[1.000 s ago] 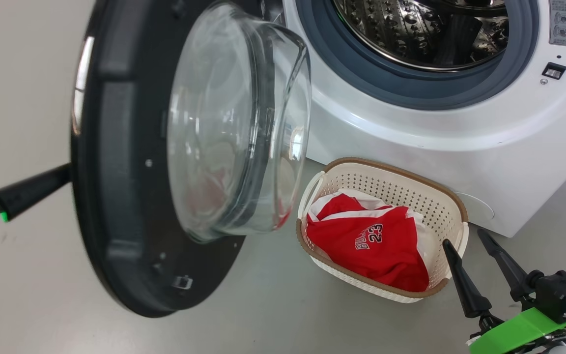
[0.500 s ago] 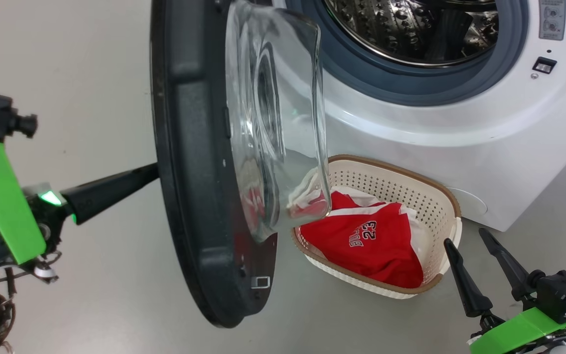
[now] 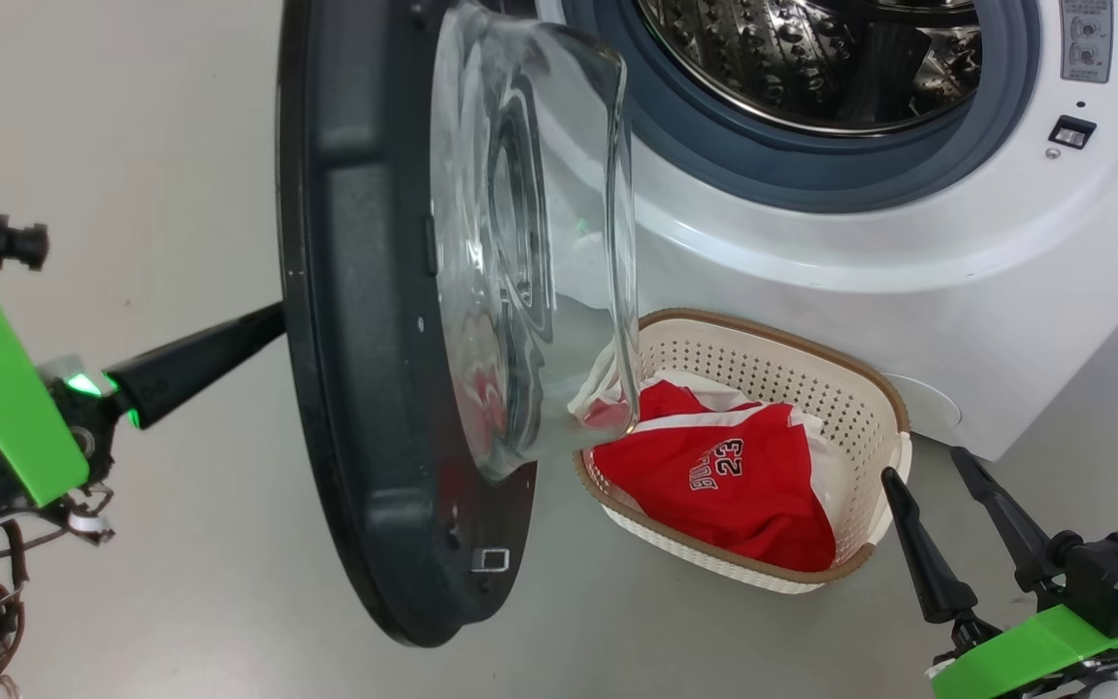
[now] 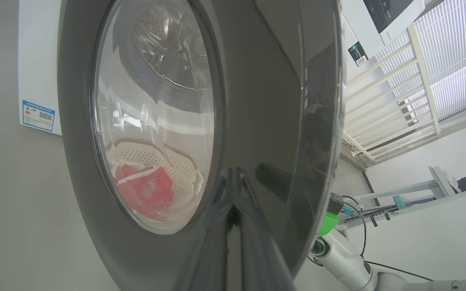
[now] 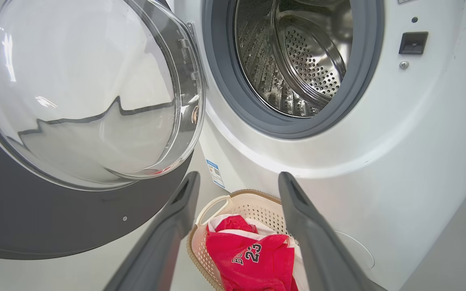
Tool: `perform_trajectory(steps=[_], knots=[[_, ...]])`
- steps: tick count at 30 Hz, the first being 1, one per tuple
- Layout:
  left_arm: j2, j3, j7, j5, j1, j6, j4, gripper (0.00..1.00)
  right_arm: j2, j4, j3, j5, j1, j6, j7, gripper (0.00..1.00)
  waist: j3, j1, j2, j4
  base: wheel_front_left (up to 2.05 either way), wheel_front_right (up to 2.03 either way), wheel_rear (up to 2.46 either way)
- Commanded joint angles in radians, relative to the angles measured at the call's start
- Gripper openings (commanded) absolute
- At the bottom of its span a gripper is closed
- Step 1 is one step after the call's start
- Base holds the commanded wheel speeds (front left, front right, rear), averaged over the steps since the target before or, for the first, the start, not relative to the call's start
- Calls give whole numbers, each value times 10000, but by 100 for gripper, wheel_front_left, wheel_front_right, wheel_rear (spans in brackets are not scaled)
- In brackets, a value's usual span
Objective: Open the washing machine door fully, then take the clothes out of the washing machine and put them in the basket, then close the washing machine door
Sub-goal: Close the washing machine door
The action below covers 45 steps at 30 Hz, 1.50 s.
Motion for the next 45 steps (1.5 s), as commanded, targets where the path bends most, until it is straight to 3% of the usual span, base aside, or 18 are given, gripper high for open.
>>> perform_trajectory(steps=[1,2,3,4,5,6,7,9,21,26,38,45], knots=[[608,402,-149,164,-32,-69,-150,0,-71,-252,194,-78,-26,73,-67,100,-22,0,0,27,0,0,0],[621,415,-327,231,30,-69,-105,2,-69,-249,197,-76,-26,73,-67,100,-32,0,0,42,0,0,0],[634,398,-479,293,87,-69,-58,19,-69,-245,202,-75,-26,73,-67,100,-44,0,0,55,0,0,0],[643,366,-577,291,158,-69,-41,27,-67,-242,212,-74,-29,73,-67,100,-49,0,0,63,0,0,0],[649,387,-728,296,225,-69,5,41,-69,-240,219,-74,-34,73,-67,100,-48,0,0,72,0,0,0],[664,386,-878,342,287,-69,61,67,-72,-239,220,-73,-38,73,-67,100,-51,0,0,83,0,0,0],[676,326,-940,329,354,-69,69,82,-73,-237,221,-71,-38,73,-67,100,-61,0,0,93,0,0,0],[665,351,-1224,310,492,-69,155,100,-77,-236,220,-68,-28,73,-67,100,-70,0,0,114,0,0,0],[636,493,-3407,563,1481,-69,1079,100,0,-179,361,-45,25,73,-67,100,-257,0,0,92,0,0,0],[596,517,-4843,878,1825,-69,1652,100,19,-173,373,-42,55,73,-67,100,-307,0,0,81,0,0,0],[457,-46,-6916,487,2864,-69,2429,100,62,-153,447,-21,93,73,-67,100,-403,0,0,45,0,0,0],[505,-520,-8359,905,3188,-69,2969,100,80,-169,407,-27,132,73,-67,100,-426,0,0,0,0,0,0]])
